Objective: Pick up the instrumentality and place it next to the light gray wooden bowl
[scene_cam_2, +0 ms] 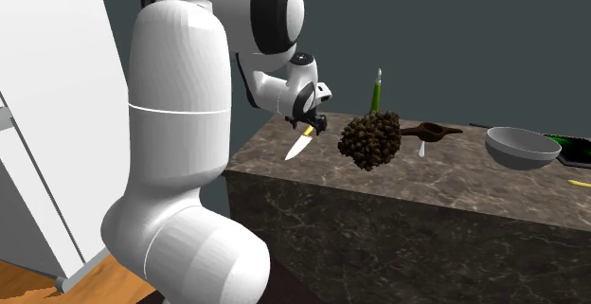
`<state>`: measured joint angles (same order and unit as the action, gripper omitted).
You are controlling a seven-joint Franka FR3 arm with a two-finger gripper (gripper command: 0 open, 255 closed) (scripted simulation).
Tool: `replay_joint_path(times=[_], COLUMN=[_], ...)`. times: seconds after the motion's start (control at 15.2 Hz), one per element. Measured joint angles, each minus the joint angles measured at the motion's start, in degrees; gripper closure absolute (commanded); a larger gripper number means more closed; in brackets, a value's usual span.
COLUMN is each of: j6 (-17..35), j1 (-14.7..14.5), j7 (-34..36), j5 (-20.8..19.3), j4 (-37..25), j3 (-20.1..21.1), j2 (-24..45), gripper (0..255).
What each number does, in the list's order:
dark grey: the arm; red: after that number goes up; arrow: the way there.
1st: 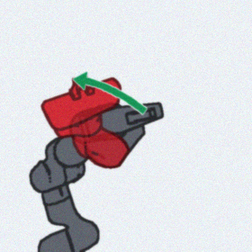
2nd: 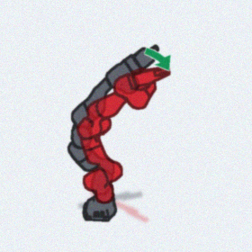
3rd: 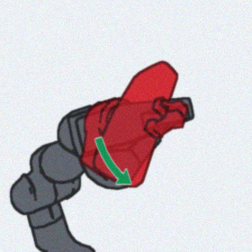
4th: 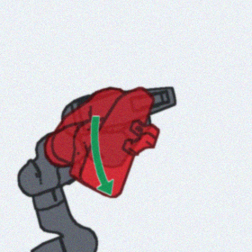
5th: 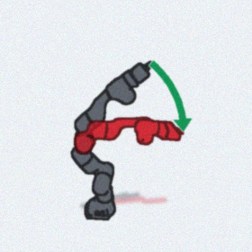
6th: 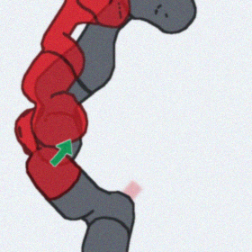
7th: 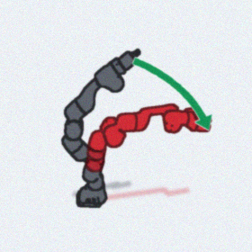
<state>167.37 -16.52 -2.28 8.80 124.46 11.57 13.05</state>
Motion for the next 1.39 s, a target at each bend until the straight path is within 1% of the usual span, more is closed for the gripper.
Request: replay_joint_path(times=[0.4,0.86,0.92,1.39], j6=[2.59,3.08,3.08,3.20], j1=[-1.44,-1.62,-1.62,-1.48], j7=[1.11,1.18,1.18,1.09], j5=[-1.62,-1.81,-1.81,-1.78], j4=[-3.14,-3.78,-3.78,-4.01], j3=[-1.03,-1.20,-1.20,-1.24], j2=[5.45,6.59,6.59,6.37], gripper=[0,0,255,255])
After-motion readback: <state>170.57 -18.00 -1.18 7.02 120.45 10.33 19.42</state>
